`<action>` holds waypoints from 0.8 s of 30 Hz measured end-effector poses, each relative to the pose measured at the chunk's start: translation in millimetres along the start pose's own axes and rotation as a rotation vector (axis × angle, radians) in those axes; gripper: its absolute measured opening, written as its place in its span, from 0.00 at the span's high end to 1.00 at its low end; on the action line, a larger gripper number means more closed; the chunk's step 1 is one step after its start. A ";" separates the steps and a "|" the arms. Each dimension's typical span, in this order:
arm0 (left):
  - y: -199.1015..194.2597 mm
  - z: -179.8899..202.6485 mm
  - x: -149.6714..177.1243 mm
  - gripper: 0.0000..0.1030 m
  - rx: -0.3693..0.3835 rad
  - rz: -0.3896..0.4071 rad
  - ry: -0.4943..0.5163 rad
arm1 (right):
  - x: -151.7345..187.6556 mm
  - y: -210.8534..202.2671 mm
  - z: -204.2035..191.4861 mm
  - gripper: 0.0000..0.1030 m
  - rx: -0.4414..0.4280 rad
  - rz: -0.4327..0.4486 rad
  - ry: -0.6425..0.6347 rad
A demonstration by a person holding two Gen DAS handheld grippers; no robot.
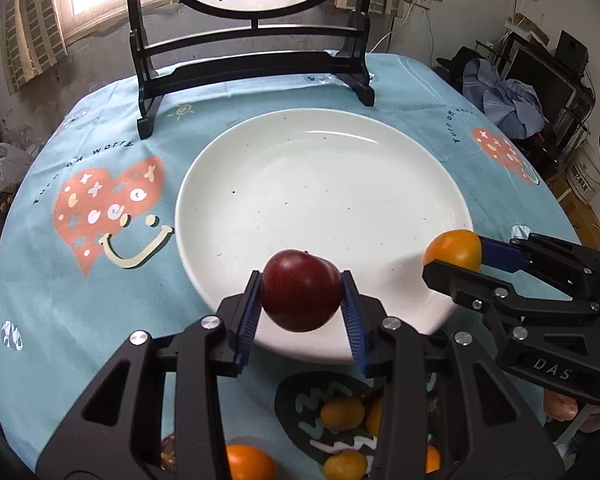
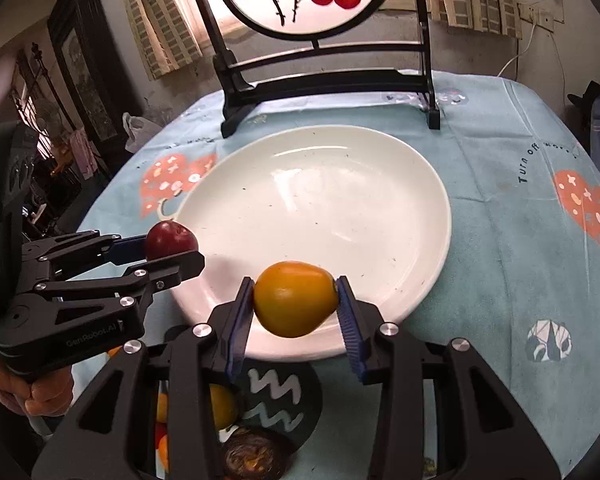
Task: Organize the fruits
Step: 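Carry both fruits onto the white plate and open both tools, then grasp the yellow spotted fruit with the left tool while the right tool grasps a red tomato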
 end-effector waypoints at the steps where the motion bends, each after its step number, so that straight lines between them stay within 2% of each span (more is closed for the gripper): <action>1: 7.0 -1.9 -1.0 0.62 -0.003 -0.012 -0.004 | -0.1 8.7 1.4 0.60 -0.001 -0.019 0.004; 6: 27.6 -15.6 1.4 0.58 -0.033 -0.041 -0.037 | 1.4 23.2 -0.1 0.59 -0.001 -0.054 0.004; 7: 25.7 -16.8 0.8 0.47 -0.039 -0.031 -0.040 | 1.0 23.2 0.6 0.57 -0.005 -0.058 0.013; 9: 12.0 -17.8 -1.6 0.32 -0.065 0.007 -0.042 | -0.4 10.7 3.7 0.56 -0.018 -0.035 0.045; 14: -50.6 -8.8 9.3 0.14 -0.082 0.119 -0.029 | 9.0 -62.5 5.4 0.54 -0.048 0.128 0.041; 16: -75.4 -8.1 25.9 0.08 -0.084 0.168 -0.060 | 22.6 -88.9 6.4 0.39 -0.085 0.191 0.044; 19: -95.5 -11.0 62.8 0.05 -0.078 0.218 -0.124 | 52.4 -104.6 10.9 0.39 -0.112 0.223 0.058; 22: -95.1 -17.9 104.7 0.05 -0.097 0.205 -0.166 | 92.6 -100.6 18.3 0.39 -0.132 0.156 0.123; 24: -89.1 -18.2 127.8 0.05 -0.073 0.176 -0.174 | 112.7 -99.7 16.7 0.39 -0.164 0.125 0.145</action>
Point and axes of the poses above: each gripper's, at about its wrist camera, not at the fingertips, and y roughly the way its jaws point, z to its right, x to its underside, the point moved 10 cm from there along y, roughly the way its jaws point, and after that the axes turned 12 degrees about x, right-handed, at the moved point
